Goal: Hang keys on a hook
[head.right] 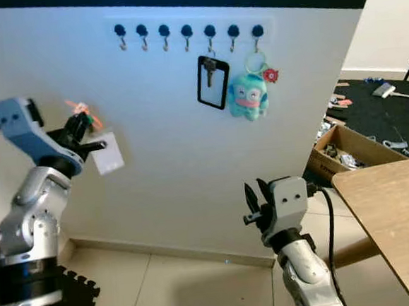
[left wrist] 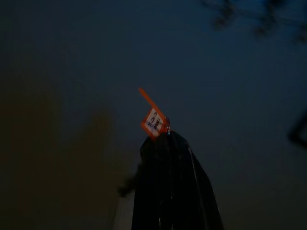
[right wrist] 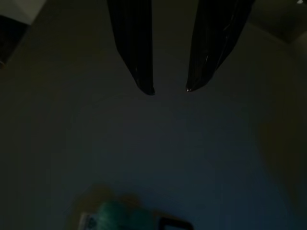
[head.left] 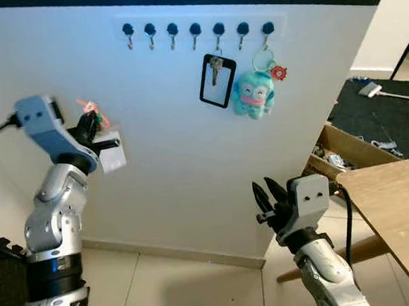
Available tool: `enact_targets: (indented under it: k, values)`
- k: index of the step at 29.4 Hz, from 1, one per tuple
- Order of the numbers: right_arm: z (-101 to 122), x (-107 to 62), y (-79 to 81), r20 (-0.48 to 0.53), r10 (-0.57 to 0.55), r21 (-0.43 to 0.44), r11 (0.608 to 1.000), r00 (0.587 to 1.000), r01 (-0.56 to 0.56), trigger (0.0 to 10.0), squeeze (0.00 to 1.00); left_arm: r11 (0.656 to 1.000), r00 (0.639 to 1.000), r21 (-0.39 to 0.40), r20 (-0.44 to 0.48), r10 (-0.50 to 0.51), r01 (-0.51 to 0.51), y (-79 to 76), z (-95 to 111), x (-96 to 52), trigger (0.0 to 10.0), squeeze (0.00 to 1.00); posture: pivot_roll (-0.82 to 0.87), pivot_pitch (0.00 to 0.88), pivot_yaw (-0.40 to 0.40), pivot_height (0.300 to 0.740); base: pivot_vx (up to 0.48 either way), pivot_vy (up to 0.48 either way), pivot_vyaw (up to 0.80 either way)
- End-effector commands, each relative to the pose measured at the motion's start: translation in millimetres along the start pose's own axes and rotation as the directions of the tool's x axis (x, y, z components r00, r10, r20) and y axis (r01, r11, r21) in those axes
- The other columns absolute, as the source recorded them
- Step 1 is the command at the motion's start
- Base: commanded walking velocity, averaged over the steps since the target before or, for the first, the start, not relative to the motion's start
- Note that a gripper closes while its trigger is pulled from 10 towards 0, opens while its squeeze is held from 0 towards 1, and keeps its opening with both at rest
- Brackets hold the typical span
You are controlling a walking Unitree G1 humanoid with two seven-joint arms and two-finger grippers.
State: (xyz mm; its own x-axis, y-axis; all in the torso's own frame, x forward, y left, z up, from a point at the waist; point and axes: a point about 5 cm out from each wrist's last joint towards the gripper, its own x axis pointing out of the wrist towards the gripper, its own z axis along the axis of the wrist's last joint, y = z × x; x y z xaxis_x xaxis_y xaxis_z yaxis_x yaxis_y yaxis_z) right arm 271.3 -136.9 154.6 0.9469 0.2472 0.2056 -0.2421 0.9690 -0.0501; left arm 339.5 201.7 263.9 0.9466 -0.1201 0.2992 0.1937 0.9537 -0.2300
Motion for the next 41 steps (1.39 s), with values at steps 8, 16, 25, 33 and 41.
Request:
enact_targets:
  k: [8,16,25,33,41]
  values:
    - [-4,-1.0,2.9,-0.012,0.002,0.002,1.000,1.000,-0.002,10.0,0.00,0.977,1.000,-0.212,-0.012,0.011,-0.013,-2.6,6,6.6,10.0,0.00,0.01,0.149,0.032,0.740,0.000,0.000,0.00]
    - [-5,-0.5,3.1,-0.012,0.002,0.002,1.000,1.000,-0.002,10.0,0.00,0.996,0.997,-0.046,-0.020,-0.079,0.078,-20.6,8,23.6,10.0,0.00,-0.01,0.151,0.029,0.740,0.000,0.000,0.00]
    - [-4,0.4,3.8,-0.010,0.005,0.001,1.000,1.000,-0.005,10.0,0.00,0.981,0.981,0.020,-0.047,-0.190,0.191,-50.7,6,34.0,10.0,0.00,-0.01,0.156,0.028,0.740,0.000,0.000,0.00]
    - [-5,-0.4,5.6,-0.014,0.009,0.005,1.000,1.000,-0.008,10.0,0.00,0.985,0.986,-0.110,0.116,-0.117,0.130,-49.7,41,56.3,10.0,0.00,0.00,0.169,0.031,0.740,0.000,0.000,0.00]
    - [-5,0.4,7.7,-0.012,0.005,0.011,1.000,1.000,-0.005,10.0,0.00,0.991,0.972,0.008,0.195,-0.133,0.133,-58.4,65,75.3,10.0,0.00,0.00,0.180,0.044,0.740,0.000,0.000,0.00]
